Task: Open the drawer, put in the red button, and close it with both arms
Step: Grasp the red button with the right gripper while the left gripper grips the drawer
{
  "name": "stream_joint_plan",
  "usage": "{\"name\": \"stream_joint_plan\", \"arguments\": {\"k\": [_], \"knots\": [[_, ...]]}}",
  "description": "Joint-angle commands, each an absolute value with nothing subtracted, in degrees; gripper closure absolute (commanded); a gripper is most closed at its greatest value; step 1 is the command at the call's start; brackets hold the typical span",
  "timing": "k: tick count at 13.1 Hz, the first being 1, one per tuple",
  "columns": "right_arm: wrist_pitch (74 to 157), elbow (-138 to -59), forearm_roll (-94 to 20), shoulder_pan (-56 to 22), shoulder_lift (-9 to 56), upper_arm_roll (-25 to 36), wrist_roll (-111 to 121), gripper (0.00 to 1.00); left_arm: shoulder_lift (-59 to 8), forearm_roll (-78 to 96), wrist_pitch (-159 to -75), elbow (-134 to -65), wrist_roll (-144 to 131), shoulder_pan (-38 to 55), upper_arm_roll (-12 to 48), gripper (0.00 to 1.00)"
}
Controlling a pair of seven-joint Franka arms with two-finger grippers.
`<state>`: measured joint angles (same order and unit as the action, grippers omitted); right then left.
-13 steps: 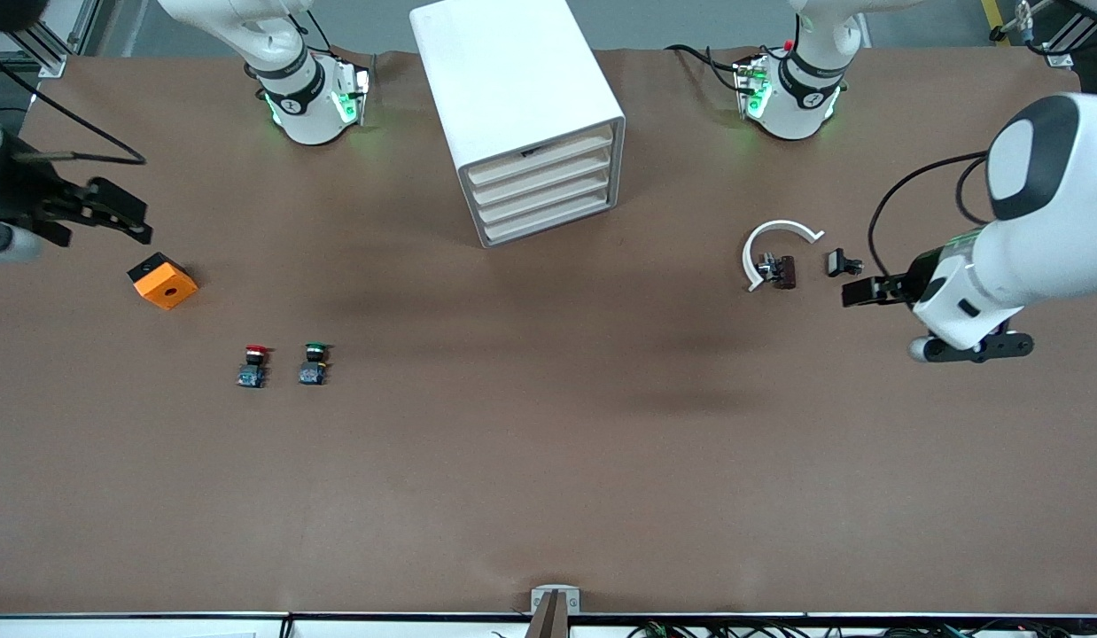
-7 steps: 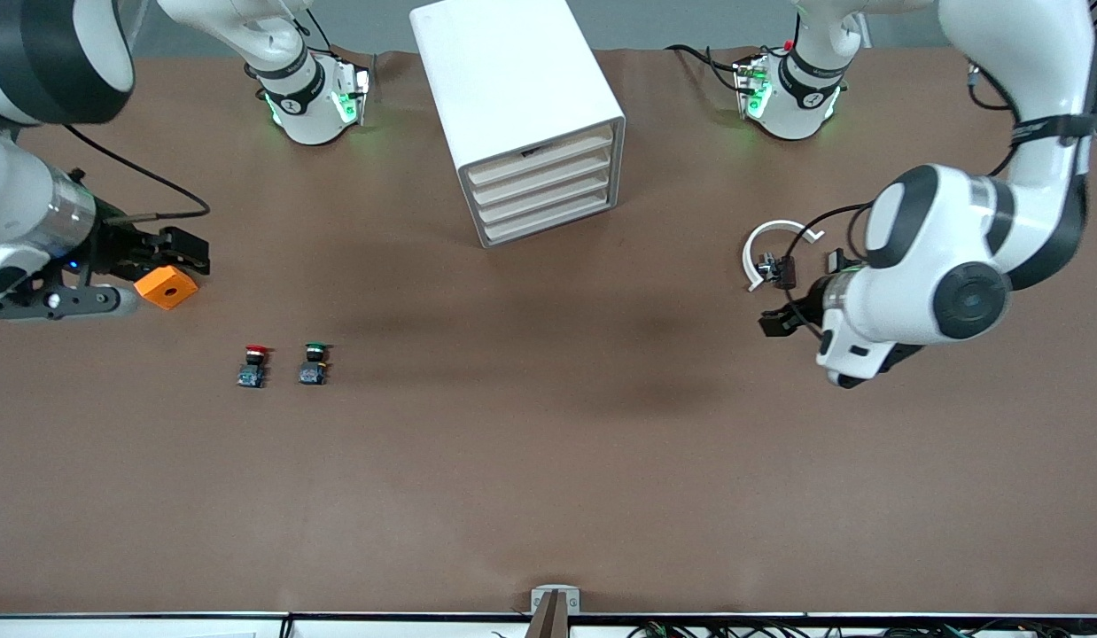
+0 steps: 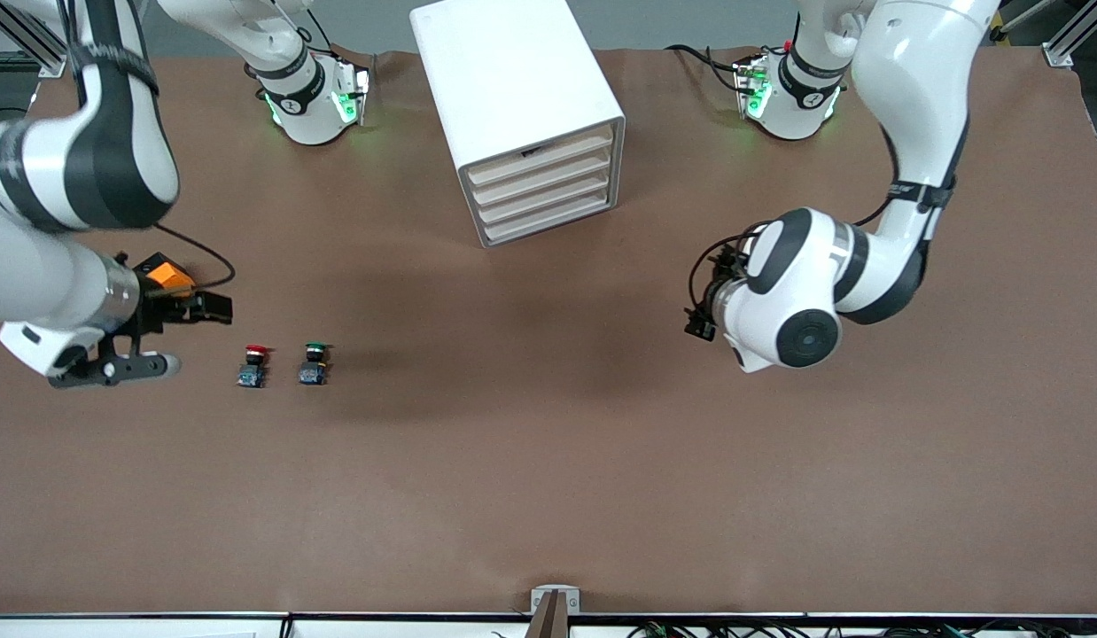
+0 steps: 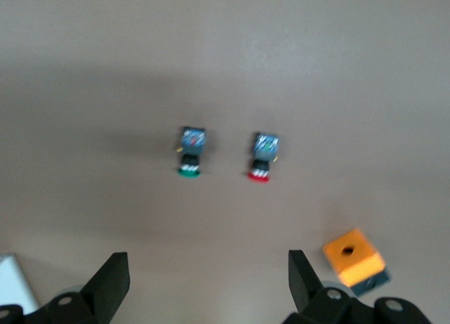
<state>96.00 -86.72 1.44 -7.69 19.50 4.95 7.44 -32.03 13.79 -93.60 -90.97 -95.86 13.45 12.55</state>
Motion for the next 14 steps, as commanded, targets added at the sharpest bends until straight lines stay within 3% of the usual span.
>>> {"name": "stream_joint_plan", "arguments": {"k": [1,10,14], "knots": [[102.0,-88.9,2.4,-4.7,23.2,4.7,14.0,0.0,-35.8,20.4,-93.2,-89.6,-107.1,16.1,12.3,0.0],[118.6,-100.9,2.2,-2.2,25.7,4.7,14.2,0.0,-39.5,36.4,-92.1,-89.6,-128.3,24.2,12.2,0.0],[125.2,-106.6,1.5,-1.2,25.6,4.7,10.4,0.0,-41.0,41.4,-89.7,-89.8,-132.1,26.2,12.2,0.15]]}}
